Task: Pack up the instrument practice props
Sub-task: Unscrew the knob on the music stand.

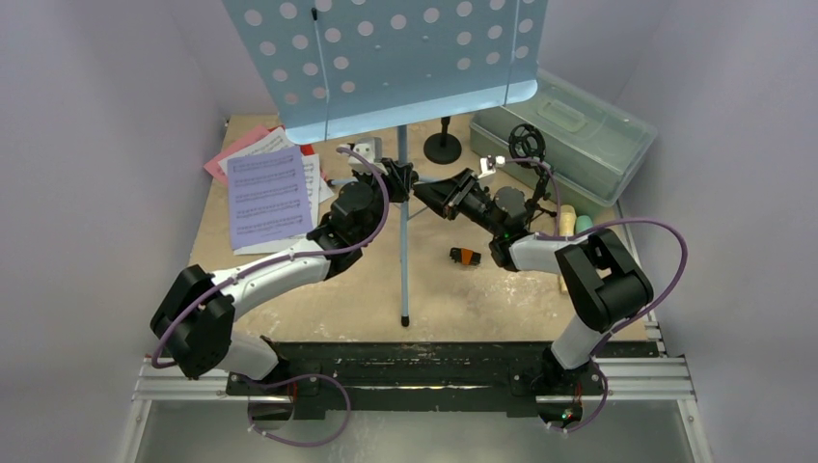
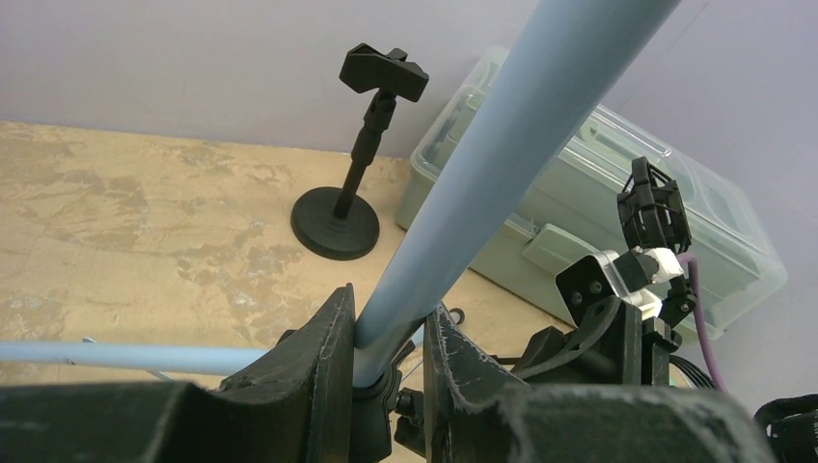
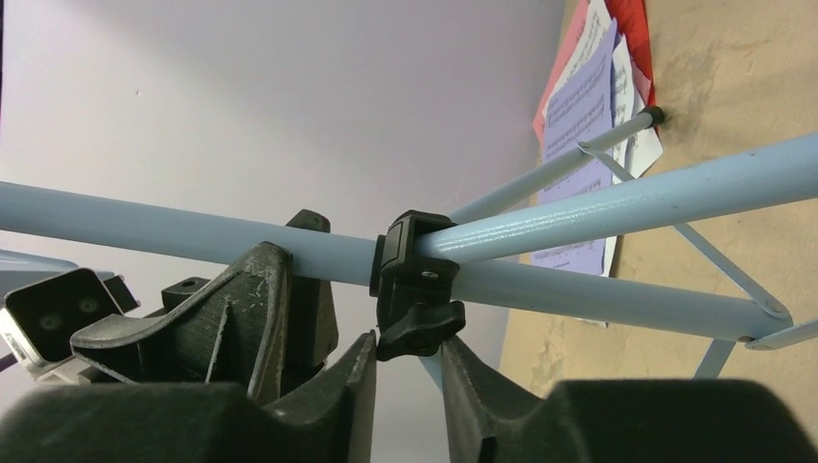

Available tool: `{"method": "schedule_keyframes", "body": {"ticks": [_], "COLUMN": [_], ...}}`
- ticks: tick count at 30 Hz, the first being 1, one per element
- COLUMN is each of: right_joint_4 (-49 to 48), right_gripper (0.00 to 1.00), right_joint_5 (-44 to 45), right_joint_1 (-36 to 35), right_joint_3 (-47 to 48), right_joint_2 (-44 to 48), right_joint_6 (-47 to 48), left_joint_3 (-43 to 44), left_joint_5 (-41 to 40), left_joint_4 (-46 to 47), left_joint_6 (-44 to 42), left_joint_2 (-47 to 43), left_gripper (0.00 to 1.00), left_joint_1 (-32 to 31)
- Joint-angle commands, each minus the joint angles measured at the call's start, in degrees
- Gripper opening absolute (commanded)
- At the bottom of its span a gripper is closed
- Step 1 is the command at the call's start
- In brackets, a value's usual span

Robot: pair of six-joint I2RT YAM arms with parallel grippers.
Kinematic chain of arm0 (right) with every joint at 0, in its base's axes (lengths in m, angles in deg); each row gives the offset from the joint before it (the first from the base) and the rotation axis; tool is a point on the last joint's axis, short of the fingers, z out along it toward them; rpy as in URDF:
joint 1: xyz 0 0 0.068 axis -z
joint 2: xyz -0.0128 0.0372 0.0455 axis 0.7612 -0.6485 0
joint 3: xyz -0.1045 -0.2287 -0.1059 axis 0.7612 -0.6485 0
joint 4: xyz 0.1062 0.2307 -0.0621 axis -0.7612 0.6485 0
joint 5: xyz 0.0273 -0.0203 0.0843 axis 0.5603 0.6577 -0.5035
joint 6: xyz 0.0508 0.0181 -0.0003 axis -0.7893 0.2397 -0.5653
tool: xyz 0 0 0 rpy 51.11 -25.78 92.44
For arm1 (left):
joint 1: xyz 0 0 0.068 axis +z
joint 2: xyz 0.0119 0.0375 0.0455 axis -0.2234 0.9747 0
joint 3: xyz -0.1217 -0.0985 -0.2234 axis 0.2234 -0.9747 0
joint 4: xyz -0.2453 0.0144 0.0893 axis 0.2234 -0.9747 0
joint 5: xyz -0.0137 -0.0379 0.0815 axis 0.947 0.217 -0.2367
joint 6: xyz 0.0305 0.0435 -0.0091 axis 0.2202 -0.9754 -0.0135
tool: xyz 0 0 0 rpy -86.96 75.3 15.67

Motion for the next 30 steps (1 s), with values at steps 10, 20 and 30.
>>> {"method": "schedule_keyframes", "body": {"ticks": [10,20,30], "right_joint_4": [0.5,4.0,15.0], "right_gripper": [0.1,0.0,0.0], "right_joint_5": [5.7,7.3,7.9], "right_joint_1": [0.4,0.2,0.2], "right_joint_3": [1.1,1.4,4.9], "right_joint_2": [2.0,3.4,4.7], "right_joint_6": [9.1,26.4,49.4], "left_joint_3": [-1.6,-1.4,-1.1], "left_joint_5": [1.4,1.1,1.2], "left_joint_4": [-1.3,-2.1,-2.7], "left_joint_6": [9.0,8.5,7.6], "left_joint_2": [-3.4,-3.3,-3.2], "left_gripper": [0.0,0.0,0.0], "left_joint_1": [-0.4,-0.4,-0.4]}}
